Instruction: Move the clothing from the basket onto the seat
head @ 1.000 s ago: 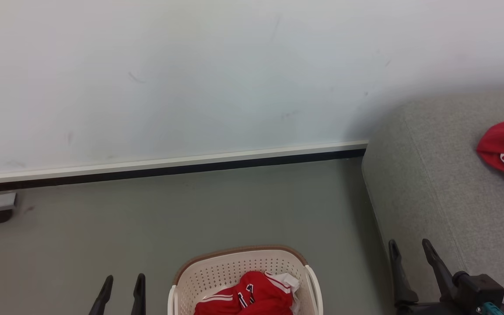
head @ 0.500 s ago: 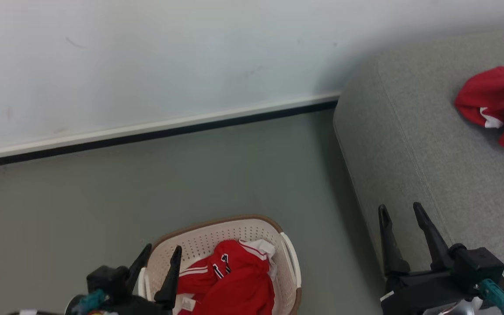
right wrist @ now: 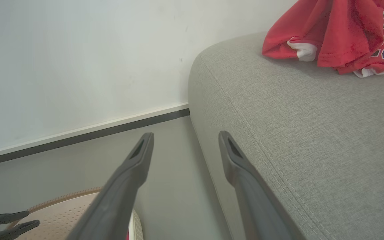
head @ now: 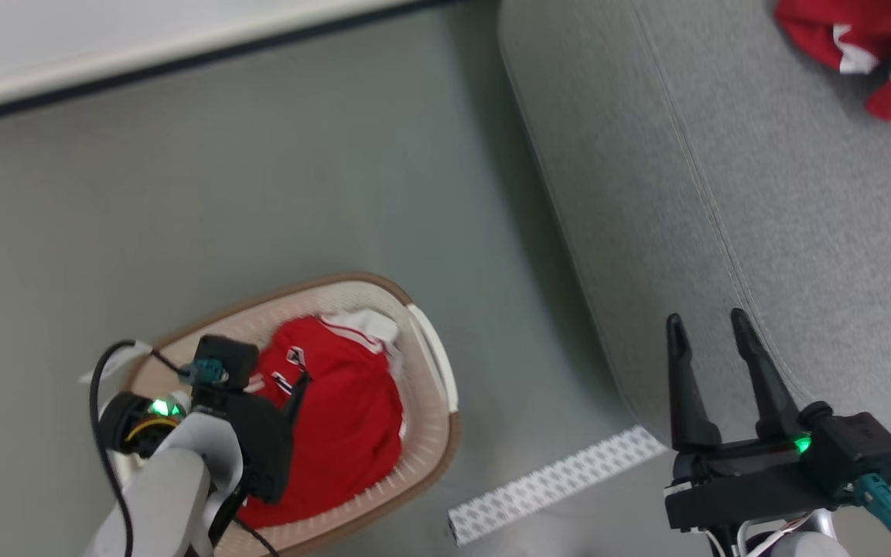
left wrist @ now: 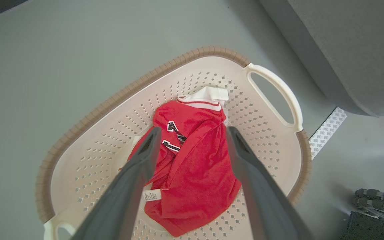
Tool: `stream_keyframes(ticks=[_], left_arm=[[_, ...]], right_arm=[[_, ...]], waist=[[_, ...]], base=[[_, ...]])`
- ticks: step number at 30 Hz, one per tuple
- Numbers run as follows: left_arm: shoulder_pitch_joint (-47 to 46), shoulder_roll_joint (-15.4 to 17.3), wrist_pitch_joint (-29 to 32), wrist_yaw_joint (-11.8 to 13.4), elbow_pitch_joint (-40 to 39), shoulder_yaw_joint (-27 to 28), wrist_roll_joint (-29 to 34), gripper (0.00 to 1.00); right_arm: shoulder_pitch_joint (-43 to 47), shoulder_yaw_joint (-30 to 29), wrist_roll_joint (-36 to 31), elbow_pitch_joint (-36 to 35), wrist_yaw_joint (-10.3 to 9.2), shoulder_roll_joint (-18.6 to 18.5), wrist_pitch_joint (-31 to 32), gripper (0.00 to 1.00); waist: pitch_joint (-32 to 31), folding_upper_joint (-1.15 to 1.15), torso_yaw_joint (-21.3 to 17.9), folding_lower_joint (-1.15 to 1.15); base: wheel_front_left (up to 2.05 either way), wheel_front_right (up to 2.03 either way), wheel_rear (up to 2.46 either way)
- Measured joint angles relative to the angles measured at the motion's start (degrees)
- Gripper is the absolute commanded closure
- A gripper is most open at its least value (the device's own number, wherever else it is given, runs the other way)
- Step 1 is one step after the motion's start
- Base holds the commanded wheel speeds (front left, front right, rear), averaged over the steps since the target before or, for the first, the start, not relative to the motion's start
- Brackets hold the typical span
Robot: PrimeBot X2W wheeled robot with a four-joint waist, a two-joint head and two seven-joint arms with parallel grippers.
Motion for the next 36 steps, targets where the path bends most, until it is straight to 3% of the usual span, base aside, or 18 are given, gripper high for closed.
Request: stream_keyframes(ticks=[9,15,20,28,36], left_arm=[[-7.1,0.1,0.6,-0.3,10.2,-4.2,3.8,0.0],[-11.3,-0.8,-1.1,1.6,15.0,-6.1,6.1,0.0],[-15.5,-0.4,-2.4,5.2,18.6,-7.2,8.0,0.0],[-19.7,-0.5,-1.5,8.1,24.5,-8.6,9.8,0.0],[-22.8,-0.3,-0.8,9.1,28.4,-10.0,10.8,0.0]], right_arm=[[0.7,2.0,1.0,-0.3,0.0,0.0,-1.3,0.0],[3.4,2.6,1.0,-1.1,0.0,0.0,-1.8,0.0],[6.1,2.1,0.7,-2.8,0.0,0.1,-1.8,0.0],[8.1,3.4,1.4,-4.9,0.0,0.1,-2.2,0.0],[10.4,3.4,0.3,-6.3,0.0,0.1,-2.2,0.0]], waist=[[9.6,0.0,-5.8,-0.01],[14.8,0.0,-7.8,-0.01],[18.1,0.0,-8.3,-0.01],[21.5,0.0,-7.7,-0.01],[23.6,-0.01,-6.7,-0.02]], base=[[0.0,0.0,0.0],[0.0,0.0,0.0],[0.0,0.0,0.0],[0.0,0.0,0.0],[0.0,0.0,0.0]])
